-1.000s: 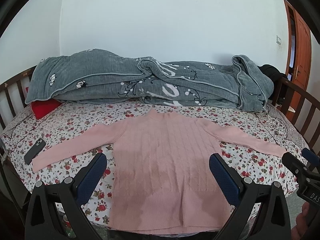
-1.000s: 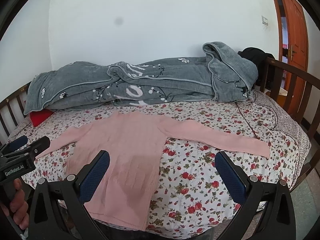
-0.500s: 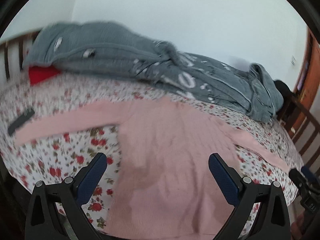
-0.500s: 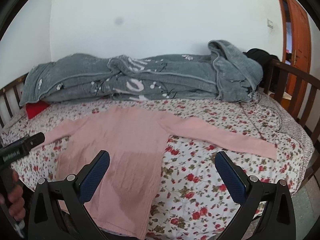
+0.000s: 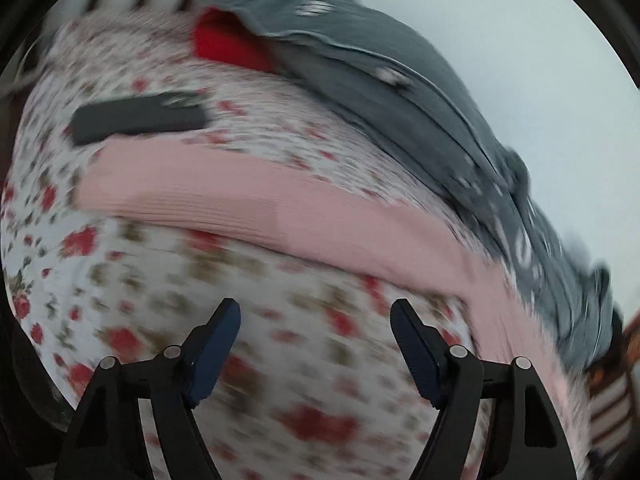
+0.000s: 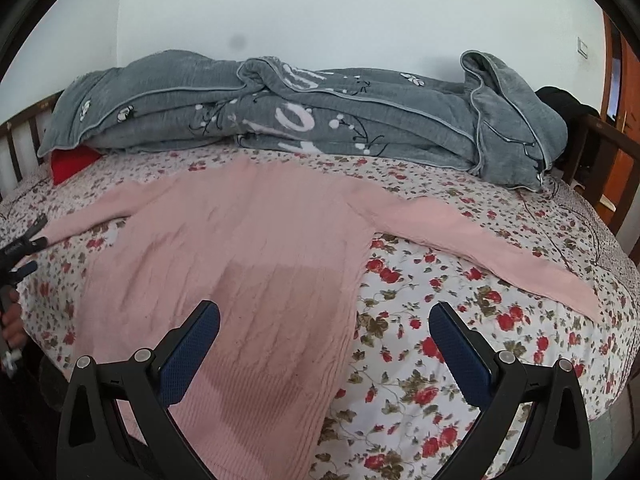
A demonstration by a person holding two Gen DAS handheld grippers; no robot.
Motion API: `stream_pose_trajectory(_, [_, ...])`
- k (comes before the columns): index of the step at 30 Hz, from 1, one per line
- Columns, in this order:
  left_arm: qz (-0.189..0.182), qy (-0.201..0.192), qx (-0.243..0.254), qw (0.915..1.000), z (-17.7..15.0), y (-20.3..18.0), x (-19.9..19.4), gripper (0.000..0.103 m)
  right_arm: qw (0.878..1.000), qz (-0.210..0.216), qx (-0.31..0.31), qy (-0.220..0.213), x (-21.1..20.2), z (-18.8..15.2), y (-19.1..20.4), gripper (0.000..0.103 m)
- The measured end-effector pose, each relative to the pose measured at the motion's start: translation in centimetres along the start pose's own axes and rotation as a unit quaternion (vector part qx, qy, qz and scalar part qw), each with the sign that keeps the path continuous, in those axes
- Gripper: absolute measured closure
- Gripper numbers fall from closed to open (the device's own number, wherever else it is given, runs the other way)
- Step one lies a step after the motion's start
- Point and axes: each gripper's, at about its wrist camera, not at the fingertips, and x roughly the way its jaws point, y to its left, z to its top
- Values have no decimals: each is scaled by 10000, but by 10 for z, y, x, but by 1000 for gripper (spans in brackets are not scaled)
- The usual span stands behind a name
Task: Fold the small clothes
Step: 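Grasp the sweater sleeve with the left tool and fold it across the body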
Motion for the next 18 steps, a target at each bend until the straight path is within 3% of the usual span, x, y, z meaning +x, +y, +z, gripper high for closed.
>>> stream_pose_trajectory(4, [-57, -185, -415, 9990, 14, 43, 1, 42, 10000, 1, -76, 49, 14, 1, 10, 1])
stream_pose_trajectory(7, [-161, -276, -607, 9976, 21, 58, 0, 46, 9999, -38, -108, 104, 24, 3, 18, 1])
stream_pose_trajectory(13, [37, -293, -943, 9951, 45, 74, 10, 63, 9998, 127, 134, 74, 34, 6, 21, 1])
stream_pose_trajectory(15, [273, -273, -927, 9949, 55, 75, 11, 80, 9997, 129, 197, 75, 34, 4, 17, 1])
stream_pose_trajectory(16, [379, -291, -964, 9942, 60, 77, 10, 83, 9997, 105, 204, 75, 34, 4, 14, 1])
stream_pose_trajectory(17, [427, -336, -1007, 9934, 64, 78, 9, 94, 9997, 66, 210, 73, 34, 3, 11, 1])
stream_pose_trajectory(18, [422, -380, -1014, 9932, 68, 76, 7, 95, 9997, 16, 216, 77, 34, 2, 6, 1])
